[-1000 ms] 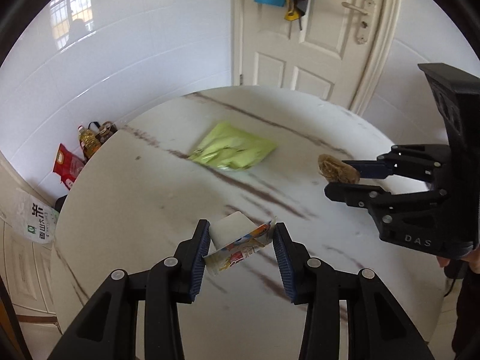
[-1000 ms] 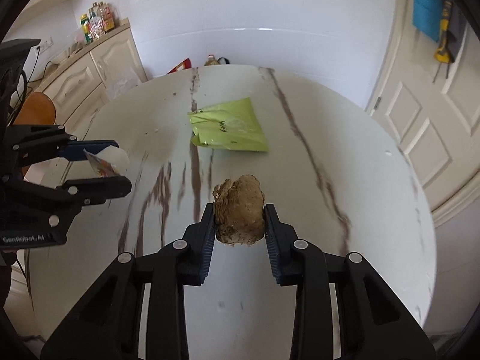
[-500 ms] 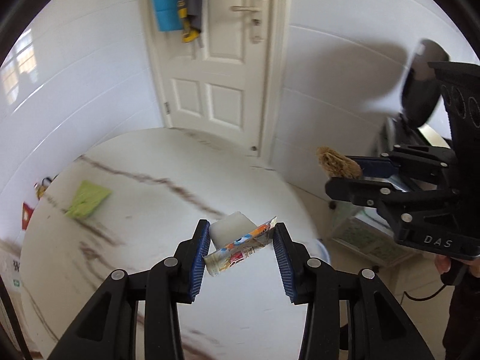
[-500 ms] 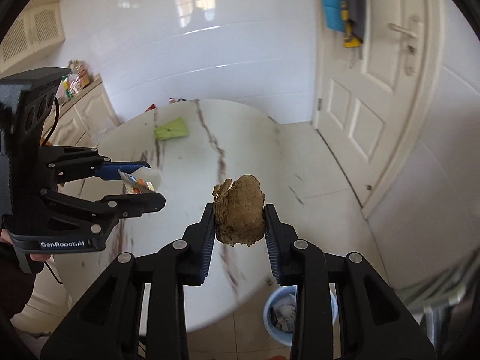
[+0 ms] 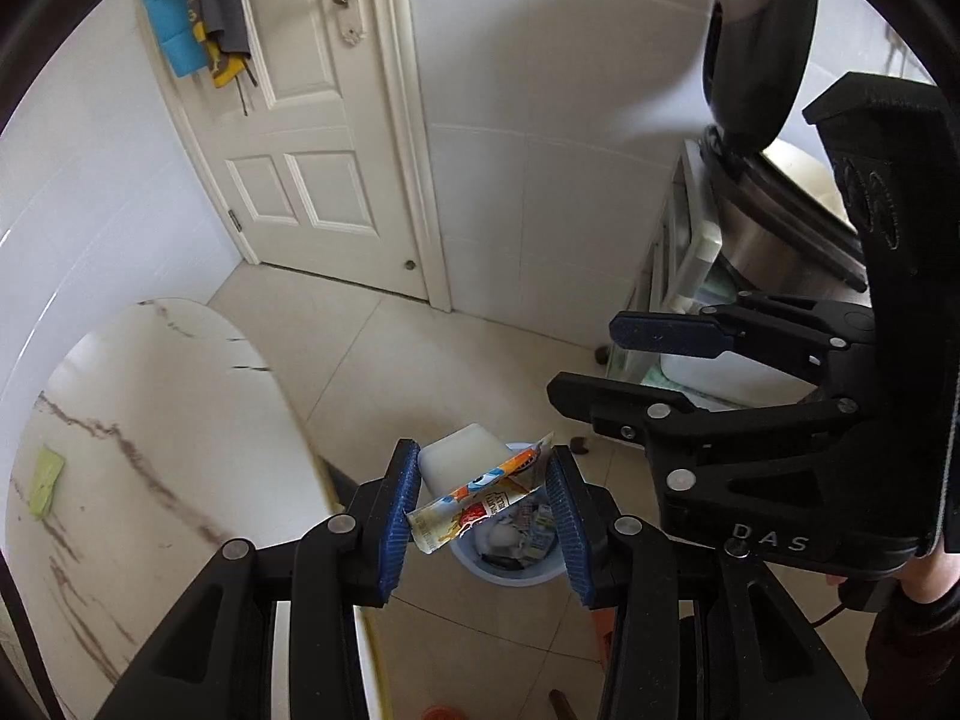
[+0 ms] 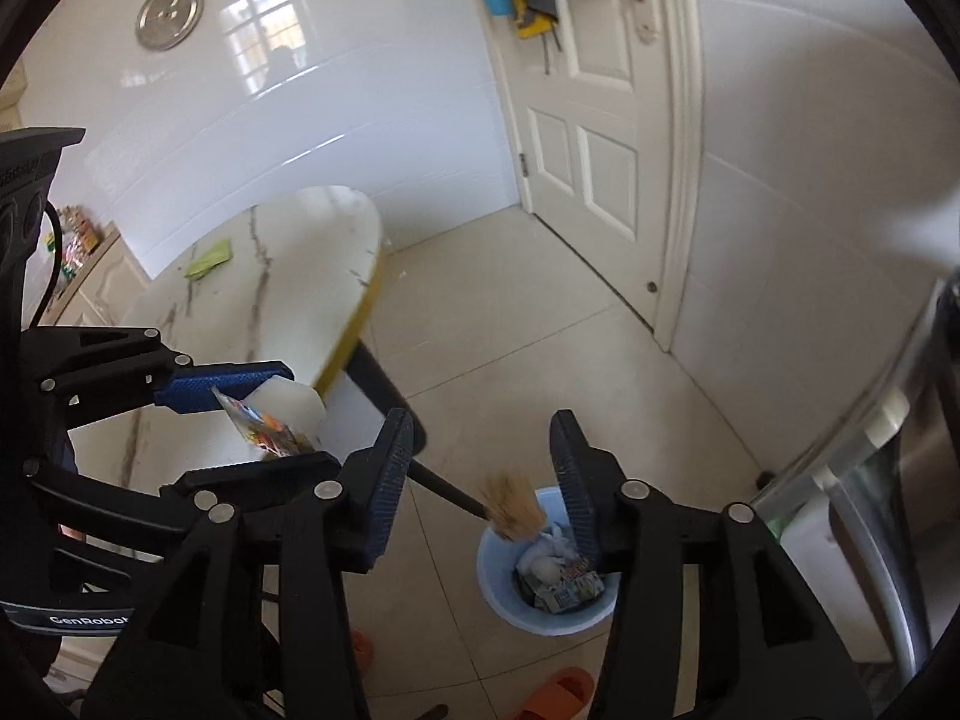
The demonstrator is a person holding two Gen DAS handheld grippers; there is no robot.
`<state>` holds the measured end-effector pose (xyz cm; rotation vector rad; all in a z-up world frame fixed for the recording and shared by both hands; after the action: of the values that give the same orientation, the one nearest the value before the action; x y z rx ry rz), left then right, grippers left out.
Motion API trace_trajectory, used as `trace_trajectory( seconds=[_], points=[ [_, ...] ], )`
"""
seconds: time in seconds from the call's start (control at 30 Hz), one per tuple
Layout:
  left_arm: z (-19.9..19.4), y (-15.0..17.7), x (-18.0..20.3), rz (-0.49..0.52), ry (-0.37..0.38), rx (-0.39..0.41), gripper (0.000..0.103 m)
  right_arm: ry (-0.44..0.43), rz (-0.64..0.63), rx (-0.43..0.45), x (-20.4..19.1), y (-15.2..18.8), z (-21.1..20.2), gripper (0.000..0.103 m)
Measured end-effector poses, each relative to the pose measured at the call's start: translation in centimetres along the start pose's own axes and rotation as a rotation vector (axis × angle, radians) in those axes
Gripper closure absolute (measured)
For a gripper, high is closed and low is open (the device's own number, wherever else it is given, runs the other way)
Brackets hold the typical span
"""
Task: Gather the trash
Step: 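Carry the wrapper and brown lump to the blue bucket and open both tools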
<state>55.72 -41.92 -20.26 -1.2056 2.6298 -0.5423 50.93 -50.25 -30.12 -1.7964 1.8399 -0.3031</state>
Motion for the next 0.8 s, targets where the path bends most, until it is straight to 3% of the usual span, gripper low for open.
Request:
trace_trajectory(
  seconds=[0.3,0.47,0.53,0.57,0.6,0.8],
  points=[
    [7.3,-3.6,0.5,0.010,-0.024,-0.085,0.064,0.037,0.068,-0.009,5.1,2.1,-0.4,0.041],
    [10.2,-5.4,1.7,0.018,-0.039,-0.096,0.062,0.038,0.076,-0.006,6.2,2.6,-1.0,0.041],
    [10.6,-5.7,2.1,0.025,-0.043,-0.092,0.054,0.041,0.078,-0.005,6.2,2.7,-1.1,0.041],
    [10.7,-5.8,2.1,0.025,-0.050,-0.091,0.039,0.039,0.078,-0.004,6.2,2.7,-1.2,0.040],
    [10.6,-5.8,2.0,0.023,-0.069,-0.084,0.031,0.037,0.078,-0.003,6.2,2.7,-1.4,0.040],
    [8.0,-4.6,1.2,0.004,-0.086,-0.044,0.022,0.045,0.068,0.013,5.5,2.8,-3.0,0.040]
  ],
)
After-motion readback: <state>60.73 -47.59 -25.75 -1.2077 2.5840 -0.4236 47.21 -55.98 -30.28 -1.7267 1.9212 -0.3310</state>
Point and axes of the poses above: each gripper's, at about its wrist camera, not at the fingertips, and z roughly the way its jaws point, x to its right, y to its underside, the point moved 6 cm from there along z, roughly the way its jaws point, and after that the axes turned 8 degrees about -x, right-handed, at the moved point
